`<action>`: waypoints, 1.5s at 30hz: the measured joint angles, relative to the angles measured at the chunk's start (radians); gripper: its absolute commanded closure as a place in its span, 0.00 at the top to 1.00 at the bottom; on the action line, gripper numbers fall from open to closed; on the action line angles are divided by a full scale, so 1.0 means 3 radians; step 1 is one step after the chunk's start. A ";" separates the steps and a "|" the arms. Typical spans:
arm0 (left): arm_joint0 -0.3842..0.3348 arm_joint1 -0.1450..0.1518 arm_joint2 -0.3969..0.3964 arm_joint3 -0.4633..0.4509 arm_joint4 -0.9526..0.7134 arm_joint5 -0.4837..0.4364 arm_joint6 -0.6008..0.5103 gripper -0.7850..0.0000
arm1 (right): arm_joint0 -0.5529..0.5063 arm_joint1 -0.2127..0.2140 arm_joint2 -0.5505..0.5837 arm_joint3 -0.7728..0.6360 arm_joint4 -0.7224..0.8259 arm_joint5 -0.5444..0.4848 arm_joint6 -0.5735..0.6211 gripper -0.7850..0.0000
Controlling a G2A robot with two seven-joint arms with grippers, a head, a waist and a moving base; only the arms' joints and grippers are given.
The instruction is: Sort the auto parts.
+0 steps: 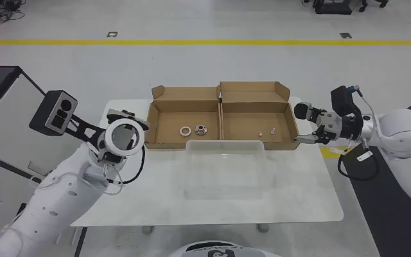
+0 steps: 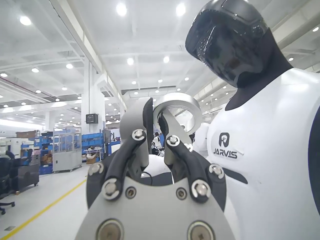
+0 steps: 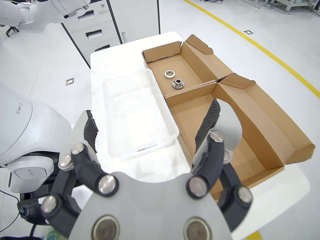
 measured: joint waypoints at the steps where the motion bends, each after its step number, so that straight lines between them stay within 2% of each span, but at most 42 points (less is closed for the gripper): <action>1: 0.0010 -0.0005 -0.0017 0.0000 0.0004 0.0000 0.0000 0.00 | 0.0000 0.0000 0.0000 0.0000 0.0000 0.0000 0.0000 1.00; 8: 0.0082 -0.0015 -0.0122 0.0132 0.0103 0.0000 0.0000 0.00 | 0.0000 0.0000 0.0000 0.0000 0.0000 0.0000 0.0000 1.00; 18: 0.0108 0.0090 -0.0099 0.0458 0.0544 0.0000 -0.0001 0.00 | 0.0000 0.0000 0.0000 0.0000 0.0000 0.0000 0.0000 1.00; 25: 0.0062 0.0122 -0.0067 0.0334 0.0276 0.0000 0.0000 0.00 | 0.0000 0.0000 0.0000 0.0000 0.0000 0.0000 0.0000 1.00; 33: 0.0070 0.0074 -0.0107 0.0113 -0.0106 0.0000 0.0000 0.00 | 0.0000 0.0000 0.0000 0.0000 0.0000 0.0000 0.0000 1.00; 45: 0.0078 0.0068 -0.0119 0.0132 -0.0061 0.0000 -0.0001 0.00 | 0.0000 0.0000 0.0000 0.0000 0.0000 0.0000 0.0000 1.00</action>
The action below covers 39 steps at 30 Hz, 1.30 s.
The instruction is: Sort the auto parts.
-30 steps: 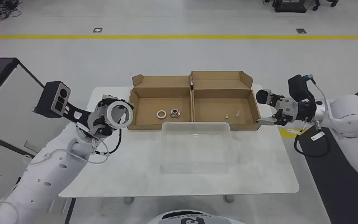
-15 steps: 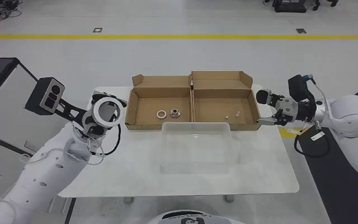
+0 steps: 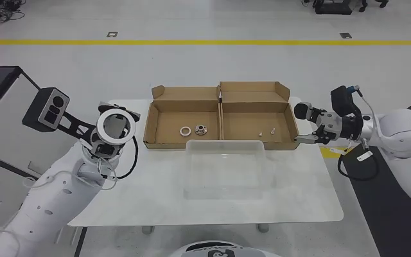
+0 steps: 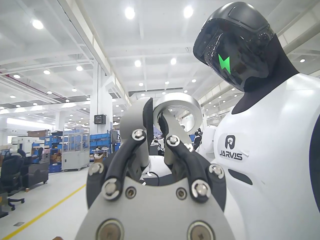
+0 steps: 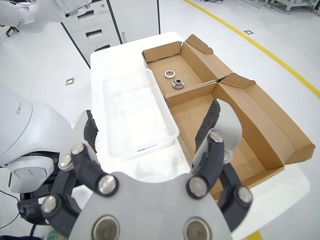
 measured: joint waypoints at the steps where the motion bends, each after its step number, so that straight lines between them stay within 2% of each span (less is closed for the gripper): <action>1: 0.0000 0.0000 0.0000 0.0000 0.0000 0.0000 0.0000 0.00 | 0.0000 0.0000 0.0000 0.0000 0.0000 0.0000 0.0000 1.00; 11: 0.0013 -0.0007 0.0006 -0.0009 -0.0020 0.0044 -0.0050 0.00 | 0.0000 0.0000 0.0000 0.0000 0.0000 0.0000 0.0000 1.00; 16: -0.0054 -0.0057 0.0067 -0.0018 -0.0062 0.0361 -0.0576 0.00 | 0.0000 0.0000 0.0000 0.0000 0.0000 0.0000 0.0000 1.00; 21: -0.0177 -0.0125 0.0244 0.0027 -0.0043 0.0478 -0.1132 0.00 | 0.0000 0.0000 0.0000 0.0000 0.0000 0.0000 0.0000 1.00; 25: -0.0236 -0.0193 0.0379 0.0063 -0.0070 0.0624 -0.1331 0.00 | 0.0000 0.0000 0.0000 0.0000 0.0000 0.0000 0.0000 1.00; 29: -0.0378 -0.0265 0.0447 0.0132 -0.0031 0.0852 -0.1517 0.00 | 0.0000 0.0000 0.0000 0.0000 0.0000 0.0000 0.0000 1.00; 32: -0.0567 -0.0326 0.0499 0.0207 -0.0030 0.1003 -0.1748 0.00 | 0.0000 0.0000 0.0000 0.0000 0.0000 0.0000 0.0000 1.00; 39: -0.1024 -0.0456 0.0652 0.0535 0.0062 0.1063 -0.2299 0.00 | 0.0000 0.0000 0.0000 0.0000 0.0000 0.0000 0.0000 1.00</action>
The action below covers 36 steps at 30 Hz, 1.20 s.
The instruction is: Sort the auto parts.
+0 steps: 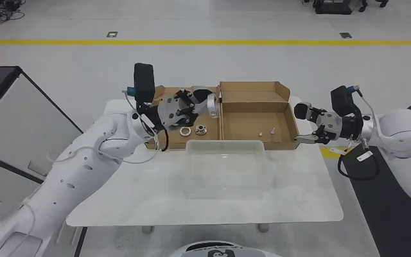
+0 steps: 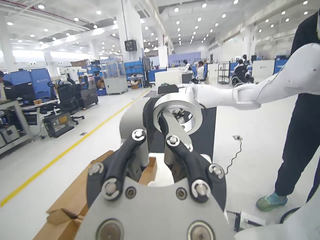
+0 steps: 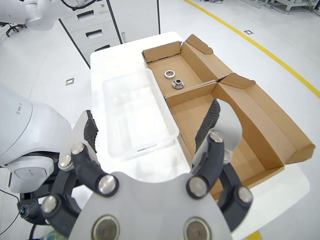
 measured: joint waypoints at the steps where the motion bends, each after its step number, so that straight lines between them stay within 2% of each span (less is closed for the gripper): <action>1: -0.0054 -0.0016 0.0020 0.0058 0.0018 -0.0012 -0.0068 0.00 | 0.0000 0.0000 0.0000 0.0000 0.0000 0.0000 0.0000 1.00; 6: -0.0285 -0.0085 0.0109 0.0398 0.0108 -0.0092 -0.0434 0.00 | 0.0000 0.0000 0.0000 0.0000 0.0000 0.0000 0.0000 1.00; 14: -0.0436 -0.0166 0.0200 0.0888 0.0230 -0.0099 -0.0792 0.00 | 0.0000 0.0000 0.0000 0.0000 0.0000 0.0000 0.0000 1.00; 23: -0.0776 -0.0284 0.0370 0.1489 0.0629 -0.0197 -0.1247 0.00 | 0.0000 0.0000 0.0000 0.0000 0.0000 0.0000 0.0000 1.00; 30: -0.1096 -0.0417 0.0593 0.1952 0.0940 -0.0405 -0.1551 0.00 | 0.0000 0.0000 0.0000 0.0000 0.0000 0.0000 0.0000 1.00; 36: -0.1261 -0.0564 0.0830 0.2378 0.1171 -0.0481 -0.1622 0.00 | 0.0000 0.0000 0.0000 0.0000 0.0000 0.0000 0.0000 1.00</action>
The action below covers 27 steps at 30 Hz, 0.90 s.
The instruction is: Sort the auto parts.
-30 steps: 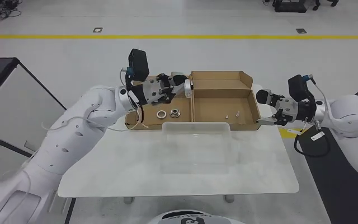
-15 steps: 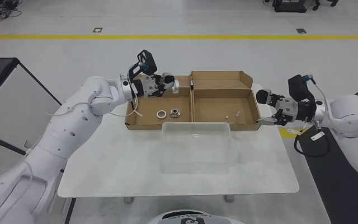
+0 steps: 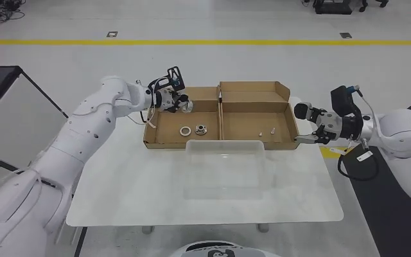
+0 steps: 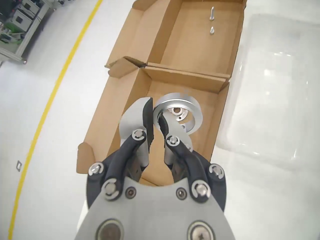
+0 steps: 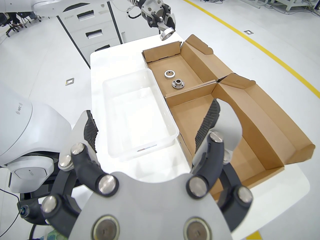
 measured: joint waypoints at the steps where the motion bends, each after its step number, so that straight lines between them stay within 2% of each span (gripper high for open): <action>1: -0.0021 -0.0023 0.0037 0.0060 0.0063 0.0004 0.0002 0.00 | 0.0000 0.0000 0.0000 0.0000 0.0000 0.0000 0.0000 1.00; 8: -0.0167 -0.0207 0.0284 0.0541 0.0431 0.0003 0.0087 0.00 | 0.0000 0.0000 0.0000 0.0000 0.0000 0.0000 0.0000 1.00; 18: -0.0395 -0.0441 0.0638 0.1117 0.1221 -0.0229 0.0294 0.00 | 0.0000 0.0000 0.0000 0.0000 0.0000 0.0000 0.0000 1.00; 27: -0.0435 -0.0661 0.0842 0.1527 0.1543 -0.0286 0.0585 0.00 | 0.0000 0.0000 0.0000 0.0000 0.0000 0.0000 0.0000 1.00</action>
